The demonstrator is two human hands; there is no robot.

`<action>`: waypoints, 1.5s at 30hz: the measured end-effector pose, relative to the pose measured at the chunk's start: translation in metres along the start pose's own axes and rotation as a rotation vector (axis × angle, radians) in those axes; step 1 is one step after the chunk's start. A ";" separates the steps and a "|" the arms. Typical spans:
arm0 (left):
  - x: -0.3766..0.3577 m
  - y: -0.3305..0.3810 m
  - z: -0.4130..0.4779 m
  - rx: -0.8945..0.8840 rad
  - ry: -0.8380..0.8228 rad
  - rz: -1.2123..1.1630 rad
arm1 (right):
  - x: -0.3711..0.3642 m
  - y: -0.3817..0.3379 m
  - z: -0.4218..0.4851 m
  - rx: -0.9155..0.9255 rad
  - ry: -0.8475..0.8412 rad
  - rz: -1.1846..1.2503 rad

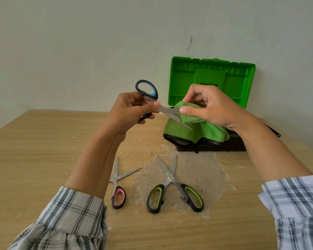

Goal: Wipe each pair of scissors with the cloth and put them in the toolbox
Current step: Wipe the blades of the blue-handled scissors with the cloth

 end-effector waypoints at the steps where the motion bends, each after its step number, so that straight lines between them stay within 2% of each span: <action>1: 0.002 0.000 0.000 0.002 0.004 0.003 | 0.004 0.004 -0.001 -0.014 0.000 0.018; 6: 0.006 0.000 0.000 0.009 0.000 0.020 | 0.023 0.021 -0.008 -0.099 -0.007 0.074; 12: 0.014 0.002 0.001 0.008 0.027 0.009 | 0.046 0.014 -0.010 -0.094 0.169 0.186; 20: 0.000 0.003 -0.001 -0.047 0.022 0.006 | -0.012 -0.036 0.003 0.063 0.096 -0.199; 31: 0.004 0.001 0.001 -0.036 0.018 -0.005 | 0.005 -0.009 -0.009 0.021 0.029 -0.190; 38: 0.011 0.001 0.002 -0.051 0.035 -0.019 | 0.024 0.018 -0.014 -0.074 0.040 -0.081; 40: 0.015 0.002 0.002 -0.079 0.053 -0.036 | 0.033 0.028 -0.017 -0.151 0.096 0.069; 43: 0.018 0.005 0.003 -0.175 0.065 -0.031 | 0.039 0.041 -0.019 -0.332 0.156 0.442; 45: 0.015 0.007 0.002 -0.276 0.036 0.006 | 0.036 0.045 -0.017 -0.435 0.126 0.507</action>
Point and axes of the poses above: each hand's wrist, its own z-axis towards the middle knuckle, its own x-axis out of the back of the hand, y = z × x, the point moved 3 cm from there along z, towards the middle knuckle, and after that the axes turned 7 degrees about -x, right-handed, at the moved point
